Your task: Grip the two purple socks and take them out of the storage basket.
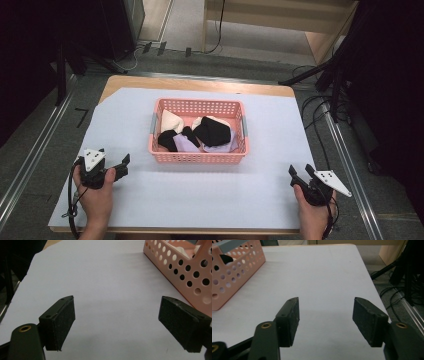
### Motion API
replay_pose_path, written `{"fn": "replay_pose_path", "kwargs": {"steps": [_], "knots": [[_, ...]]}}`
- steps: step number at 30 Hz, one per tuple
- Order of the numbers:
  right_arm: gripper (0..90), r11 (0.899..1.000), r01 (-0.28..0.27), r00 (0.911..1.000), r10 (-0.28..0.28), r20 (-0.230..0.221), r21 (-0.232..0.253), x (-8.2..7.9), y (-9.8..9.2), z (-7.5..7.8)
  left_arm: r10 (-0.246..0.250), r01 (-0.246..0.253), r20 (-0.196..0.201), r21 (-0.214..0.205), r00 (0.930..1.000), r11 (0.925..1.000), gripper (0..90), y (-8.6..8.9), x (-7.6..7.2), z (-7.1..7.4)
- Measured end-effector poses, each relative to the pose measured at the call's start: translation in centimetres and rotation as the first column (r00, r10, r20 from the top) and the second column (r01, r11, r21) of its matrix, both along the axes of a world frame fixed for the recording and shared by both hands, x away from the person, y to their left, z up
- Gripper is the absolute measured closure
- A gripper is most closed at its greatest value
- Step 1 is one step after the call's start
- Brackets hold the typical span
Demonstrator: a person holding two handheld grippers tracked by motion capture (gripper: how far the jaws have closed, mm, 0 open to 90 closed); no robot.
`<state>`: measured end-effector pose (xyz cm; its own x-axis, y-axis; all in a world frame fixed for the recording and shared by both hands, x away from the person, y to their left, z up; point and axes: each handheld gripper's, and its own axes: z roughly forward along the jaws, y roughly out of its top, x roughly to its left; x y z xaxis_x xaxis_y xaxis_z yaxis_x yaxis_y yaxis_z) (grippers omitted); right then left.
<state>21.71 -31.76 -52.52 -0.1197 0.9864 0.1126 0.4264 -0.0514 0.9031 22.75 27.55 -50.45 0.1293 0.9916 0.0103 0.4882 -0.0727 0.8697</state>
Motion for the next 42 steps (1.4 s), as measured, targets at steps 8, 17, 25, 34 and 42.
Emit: {"fn": "replay_pose_path", "kwargs": {"steps": [8, 17, 25, 34, 42], "knots": [[43.7, 0.998, -0.05, 0.9986, 0.049, 0.021, 0.031, -0.1, 0.9, 0.5, -0.001, 0.001, -0.005, 0.006, 1.0, 1.0, 14.9, 0.0, 0.0, 0.0], [44.3, 0.992, -0.123, 0.9893, 0.12, 0.083, 0.027, 0.1, 3.8, 3.0, 0.002, -0.002, -0.004, -0.001, 1.0, 1.0, 14.9, 0.0, 0.0, 0.0], [46.1, 0.985, -0.171, 0.9795, 0.169, 0.11, 0.015, 1.6, 7.3, 4.5, 0.002, -0.002, -0.005, -0.002, 1.0, 1.0, 14.9, 0.0, 0.0, 0.0], [50.1, 0.968, -0.249, 0.9629, 0.246, 0.111, 0.012, 3.4, 11.4, 5.8, 0.003, -0.003, -0.005, -0.004, 1.0, 1.0, 14.9, 0.0, 0.0, 0.0], [55.2, 0.956, -0.293, 0.9531, 0.29, 0.085, 0.018, 4.6, 13.8, 6.4, 0.002, -0.002, -0.007, -0.004, 1.0, 1.0, 14.9, 0.0, 0.1, 0.0]]}}
